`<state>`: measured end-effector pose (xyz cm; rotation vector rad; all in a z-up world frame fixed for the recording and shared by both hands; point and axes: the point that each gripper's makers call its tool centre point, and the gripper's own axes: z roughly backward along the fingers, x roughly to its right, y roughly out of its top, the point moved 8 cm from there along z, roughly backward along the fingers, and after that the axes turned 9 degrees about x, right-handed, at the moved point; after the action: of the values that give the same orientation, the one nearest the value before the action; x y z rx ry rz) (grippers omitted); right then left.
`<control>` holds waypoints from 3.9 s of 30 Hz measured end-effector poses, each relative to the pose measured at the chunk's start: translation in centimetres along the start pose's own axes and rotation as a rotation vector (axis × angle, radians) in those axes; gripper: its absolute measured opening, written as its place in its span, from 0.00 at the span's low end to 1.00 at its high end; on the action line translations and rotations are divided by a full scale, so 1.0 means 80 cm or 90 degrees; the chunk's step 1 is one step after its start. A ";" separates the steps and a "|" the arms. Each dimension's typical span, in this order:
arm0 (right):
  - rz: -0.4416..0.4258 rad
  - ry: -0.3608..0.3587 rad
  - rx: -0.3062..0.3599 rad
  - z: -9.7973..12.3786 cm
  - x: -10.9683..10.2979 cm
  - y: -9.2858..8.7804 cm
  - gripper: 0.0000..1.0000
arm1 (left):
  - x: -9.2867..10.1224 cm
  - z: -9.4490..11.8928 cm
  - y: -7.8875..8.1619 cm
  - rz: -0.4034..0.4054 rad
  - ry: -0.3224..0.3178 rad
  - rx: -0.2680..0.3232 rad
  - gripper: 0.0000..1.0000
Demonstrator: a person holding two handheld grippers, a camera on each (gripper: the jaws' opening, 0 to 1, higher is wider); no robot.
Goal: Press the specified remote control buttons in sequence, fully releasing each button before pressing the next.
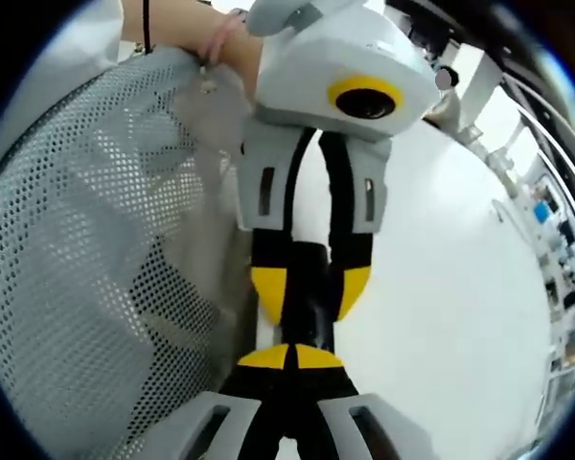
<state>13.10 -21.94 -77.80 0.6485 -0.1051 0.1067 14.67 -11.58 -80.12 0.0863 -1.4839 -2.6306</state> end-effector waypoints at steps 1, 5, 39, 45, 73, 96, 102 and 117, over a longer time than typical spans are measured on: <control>0.001 0.001 0.001 0.000 0.000 0.000 0.00 | 0.000 0.000 0.000 0.000 0.000 0.000 0.26; 0.022 0.007 -0.005 -0.001 -0.001 0.001 0.00 | 0.000 0.000 0.000 0.000 0.000 0.000 0.26; -0.090 -0.022 0.037 0.006 0.013 -0.008 0.00 | 0.000 -0.001 0.000 -0.001 0.001 0.000 0.26; -0.096 -0.025 0.039 0.004 0.016 -0.007 0.00 | 0.000 -0.001 0.000 -0.002 0.001 0.000 0.26; 0.079 -0.021 -0.050 -0.004 0.013 0.006 0.00 | 0.000 -0.001 0.001 -0.002 0.001 -0.001 0.25; -0.202 0.012 0.043 0.000 0.036 -0.008 0.00 | 0.000 -0.001 0.001 -0.003 0.003 -0.002 0.25; -0.184 0.020 -0.010 -0.004 0.038 0.000 0.00 | 0.000 -0.001 0.001 -0.004 0.001 -0.002 0.25; -0.260 0.049 -0.084 -0.010 0.051 0.006 0.00 | -0.001 -0.001 0.001 -0.004 0.001 -0.003 0.25</control>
<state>17.12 -20.84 -77.61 0.5228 0.0954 -0.2673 14.73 -11.71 -80.06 0.0934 -1.4792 -2.6389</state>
